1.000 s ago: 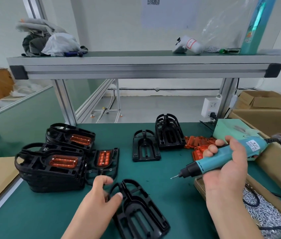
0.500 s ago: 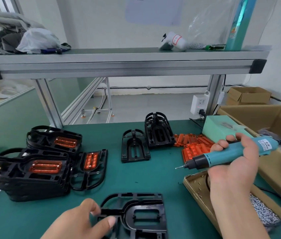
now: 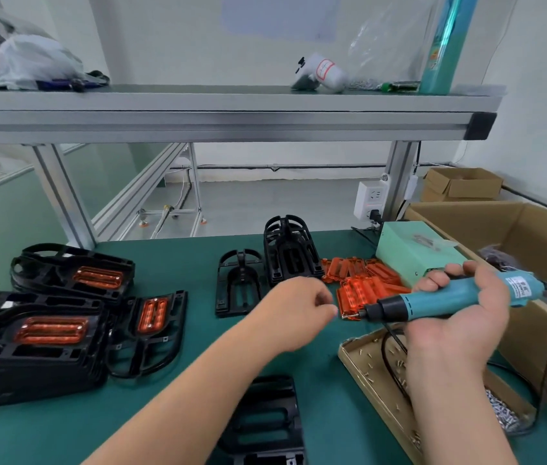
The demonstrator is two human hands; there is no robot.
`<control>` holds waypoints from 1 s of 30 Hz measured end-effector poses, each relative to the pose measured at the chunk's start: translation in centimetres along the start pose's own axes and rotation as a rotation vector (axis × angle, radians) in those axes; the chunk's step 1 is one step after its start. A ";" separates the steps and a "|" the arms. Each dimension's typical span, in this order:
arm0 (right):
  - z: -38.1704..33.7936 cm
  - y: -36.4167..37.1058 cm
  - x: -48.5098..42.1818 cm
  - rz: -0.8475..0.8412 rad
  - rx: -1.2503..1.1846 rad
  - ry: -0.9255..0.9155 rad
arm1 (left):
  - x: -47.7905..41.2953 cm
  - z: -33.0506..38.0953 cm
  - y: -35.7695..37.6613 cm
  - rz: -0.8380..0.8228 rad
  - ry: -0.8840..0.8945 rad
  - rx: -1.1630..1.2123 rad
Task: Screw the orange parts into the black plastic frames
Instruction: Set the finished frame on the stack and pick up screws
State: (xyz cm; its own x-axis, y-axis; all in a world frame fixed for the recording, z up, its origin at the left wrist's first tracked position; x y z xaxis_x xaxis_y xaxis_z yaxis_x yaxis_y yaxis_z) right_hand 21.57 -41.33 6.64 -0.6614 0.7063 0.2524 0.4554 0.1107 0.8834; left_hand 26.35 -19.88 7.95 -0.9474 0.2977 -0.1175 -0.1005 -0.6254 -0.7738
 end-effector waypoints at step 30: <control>0.4 0.5 0.6 -0.061 0.021 0.011 | 7.6 -7.1 -3.8 -0.059 -0.133 0.355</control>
State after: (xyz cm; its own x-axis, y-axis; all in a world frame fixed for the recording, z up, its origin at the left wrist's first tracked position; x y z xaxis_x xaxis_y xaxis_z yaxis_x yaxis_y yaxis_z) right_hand 21.65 -40.57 7.06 -0.6944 0.6904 0.2029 0.4265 0.1678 0.8888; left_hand 21.65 -10.11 5.54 -0.9658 0.2586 0.0206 -0.2325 -0.8278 -0.5106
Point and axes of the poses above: each hand's wrist, its own x-axis away from the middle knuckle, its own y-axis out of the palm, z = x × y, the point moved 9 cm from there along -x, towards the middle knuckle, and after that the axes turned 11 degrees about z, right-handed, at the moved point
